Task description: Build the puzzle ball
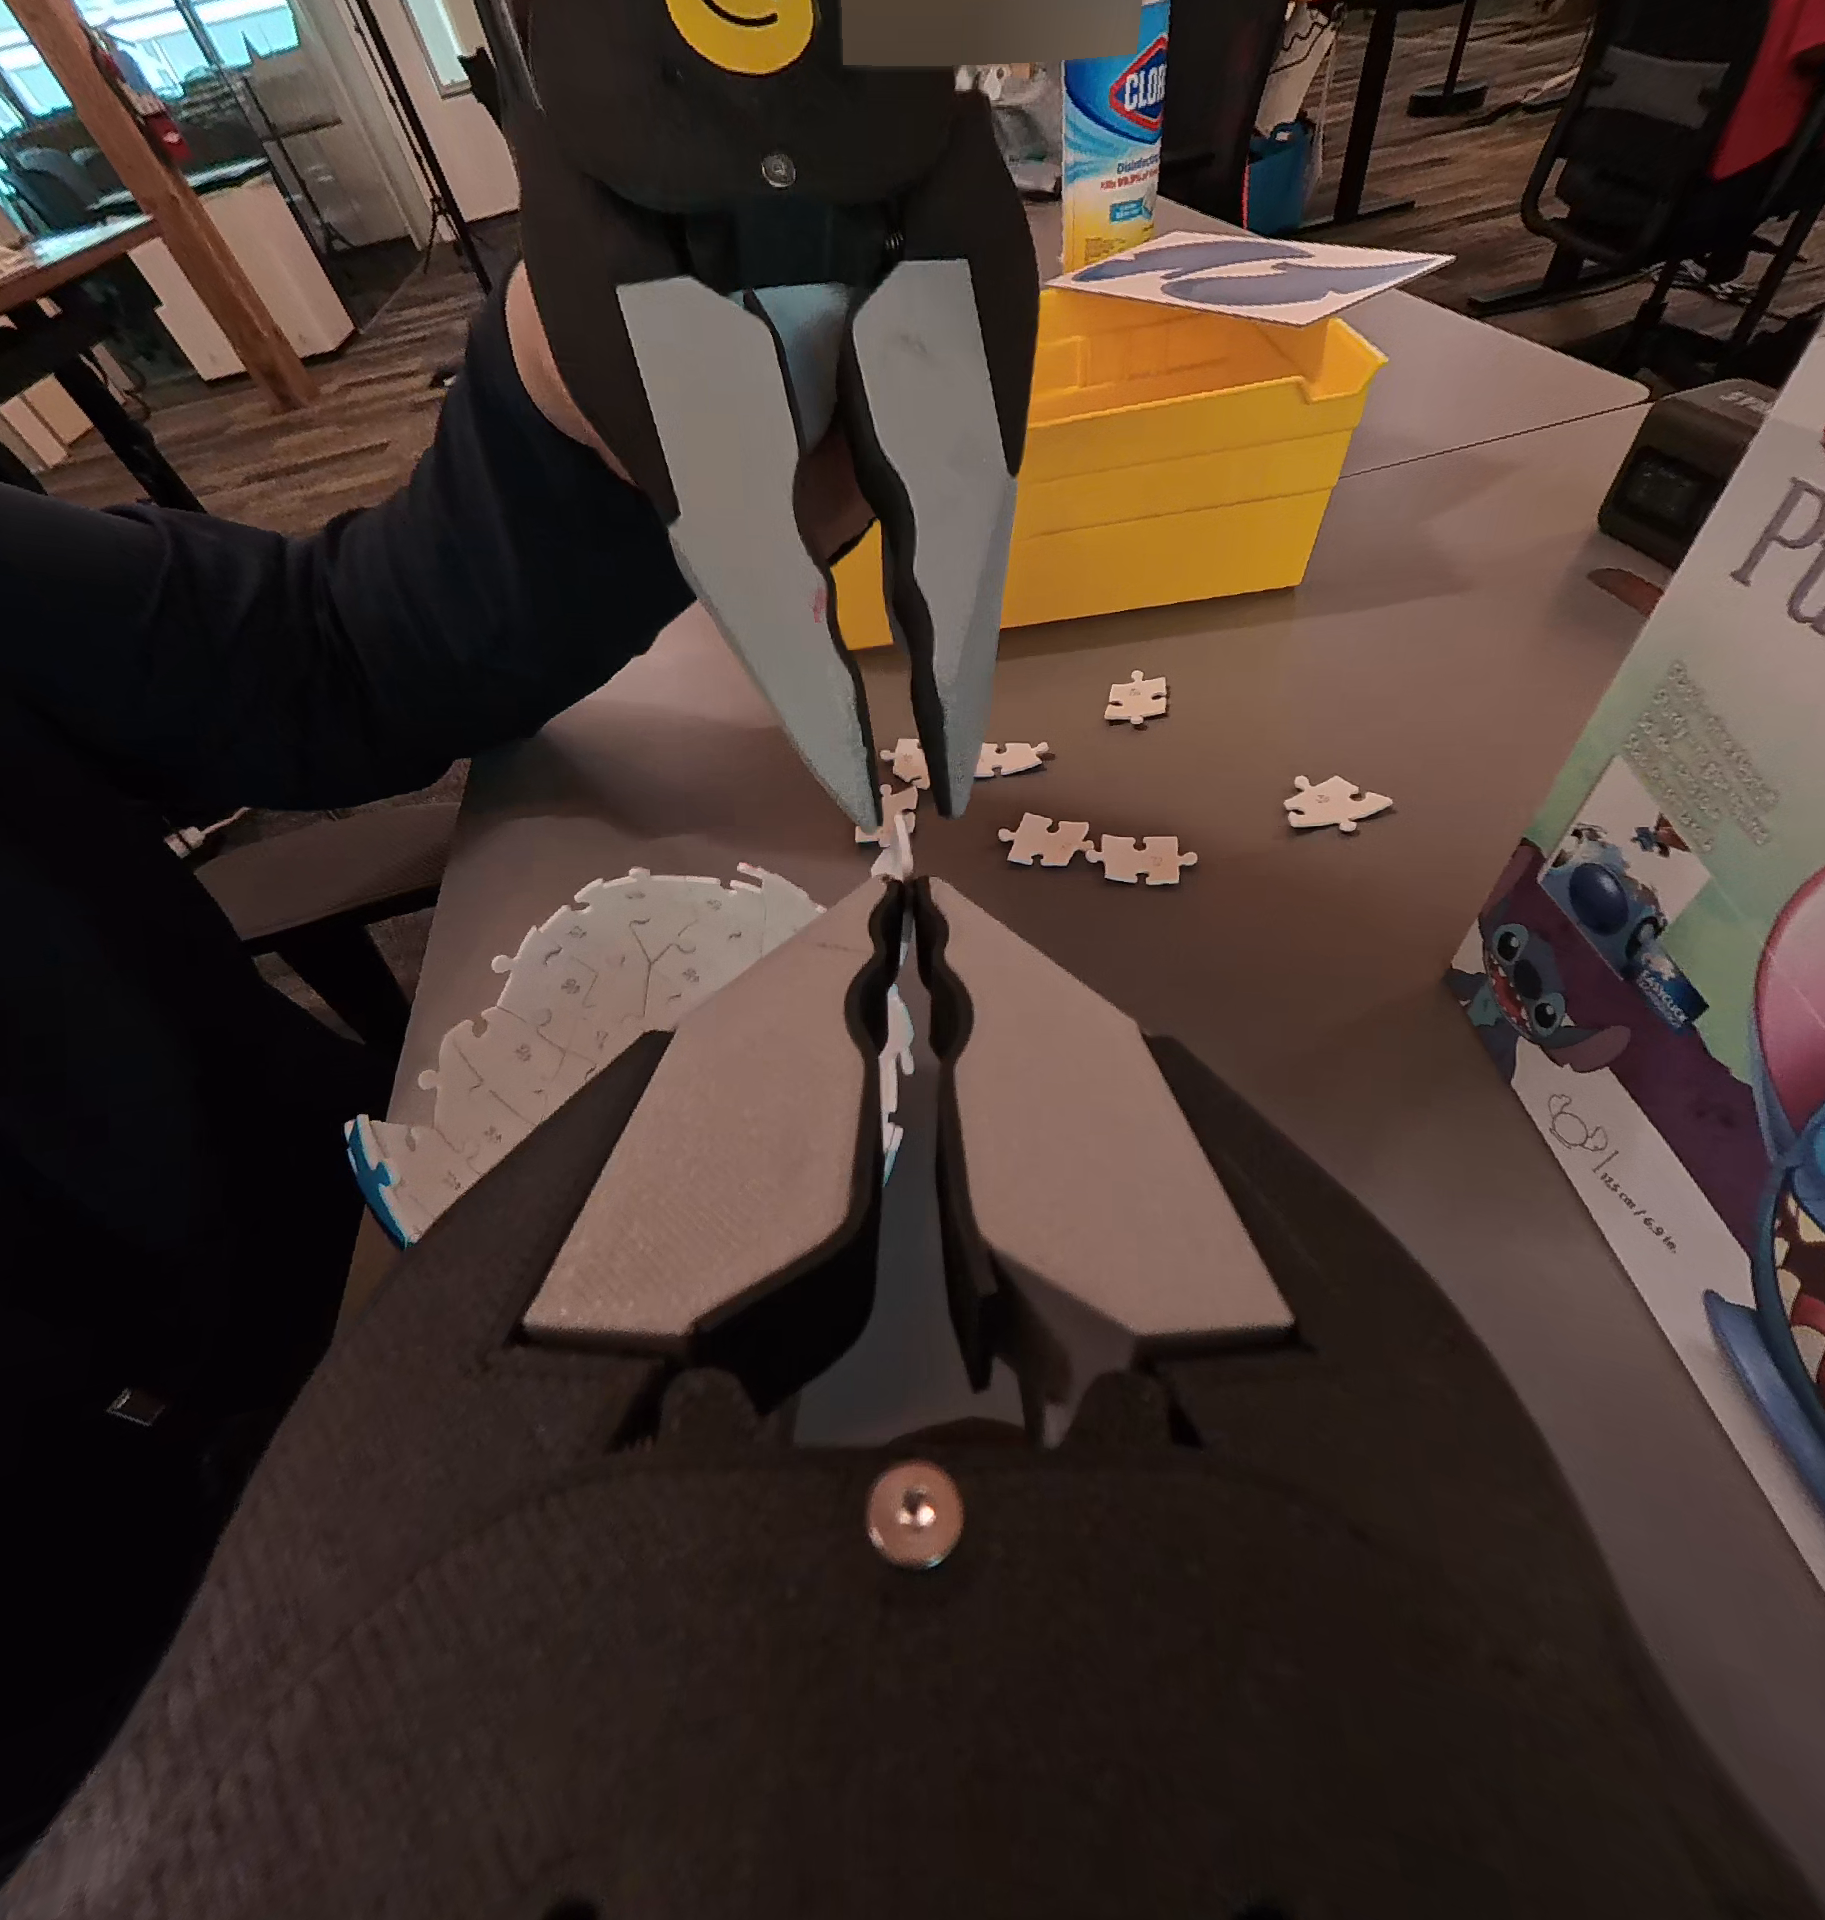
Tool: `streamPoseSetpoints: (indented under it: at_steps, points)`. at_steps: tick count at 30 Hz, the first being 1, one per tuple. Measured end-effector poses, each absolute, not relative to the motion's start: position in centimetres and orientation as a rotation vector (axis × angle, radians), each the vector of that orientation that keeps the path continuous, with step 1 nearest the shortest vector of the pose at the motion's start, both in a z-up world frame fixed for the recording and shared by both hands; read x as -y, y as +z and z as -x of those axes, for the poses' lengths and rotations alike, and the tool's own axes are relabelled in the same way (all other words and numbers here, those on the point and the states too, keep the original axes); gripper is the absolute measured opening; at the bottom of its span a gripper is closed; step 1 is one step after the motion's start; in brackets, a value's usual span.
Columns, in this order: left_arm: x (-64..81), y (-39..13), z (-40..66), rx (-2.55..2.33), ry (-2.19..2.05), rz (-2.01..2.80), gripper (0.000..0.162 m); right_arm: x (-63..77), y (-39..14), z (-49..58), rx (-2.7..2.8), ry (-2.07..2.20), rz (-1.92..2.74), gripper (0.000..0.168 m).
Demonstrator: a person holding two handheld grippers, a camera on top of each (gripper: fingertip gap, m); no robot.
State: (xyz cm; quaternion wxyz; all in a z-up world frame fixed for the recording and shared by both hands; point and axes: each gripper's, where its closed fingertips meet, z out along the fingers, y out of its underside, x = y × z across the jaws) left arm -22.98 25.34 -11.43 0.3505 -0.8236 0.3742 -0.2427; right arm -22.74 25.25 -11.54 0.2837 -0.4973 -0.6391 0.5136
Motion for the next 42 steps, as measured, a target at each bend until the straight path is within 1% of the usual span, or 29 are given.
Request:
streamPoseSetpoints:
  at_steps: [5, 8, 13, 16, 24, 25, 26, 27, 28, 42]
  points:
    - [-25.2, -11.8, 22.7, -0.977, -0.654, 2.143, 0.01, -25.2, -11.6, 22.8, 1.712, 1.38, 1.333, 0.0]
    - [-25.0, -12.3, 22.6, -1.003, -0.653, 2.155, 0.001, -25.2, -11.4, 22.7, 1.703, 1.394, 1.33, 0.0]
    - [-24.9, -12.4, 22.4, -1.03, -0.641, 2.142, 0.0, -25.1, -11.3, 22.7, 1.698, 1.425, 1.331, 0.0]
    - [-25.2, -11.6, 22.4, -0.994, -0.68, 2.108, 0.0, -25.4, -10.5, 22.6, 1.646, 1.49, 1.328, 0.0]
    - [-26.4, -7.9, 23.1, -0.816, -0.792, 1.954, 0.0, -25.7, -10.0, 22.6, 1.601, 1.541, 1.326, 0.014]
    - [-26.4, -7.6, 23.1, -0.806, -0.806, 1.941, 0.0, -25.7, -9.9, 22.7, 1.596, 1.545, 1.321, 0.013]
    - [-26.4, -7.5, 23.0, -0.8, -0.813, 1.934, 0.0, -25.6, -9.8, 22.7, 1.594, 1.547, 1.311, 0.009]
    - [-26.4, -7.5, 22.9, -0.798, -0.813, 1.931, 0.0, -25.5, -9.7, 22.7, 1.595, 1.55, 1.298, 0.001]
    - [-26.4, -7.5, 22.8, -0.799, -0.811, 1.931, 0.0, -25.4, -9.7, 22.7, 1.598, 1.553, 1.29, 0.0]
    - [-26.8, -7.5, 23.1, -0.755, -0.843, 1.925, 0.0, -25.9, -9.0, 22.4, 1.543, 1.6, 1.28, 0.0]
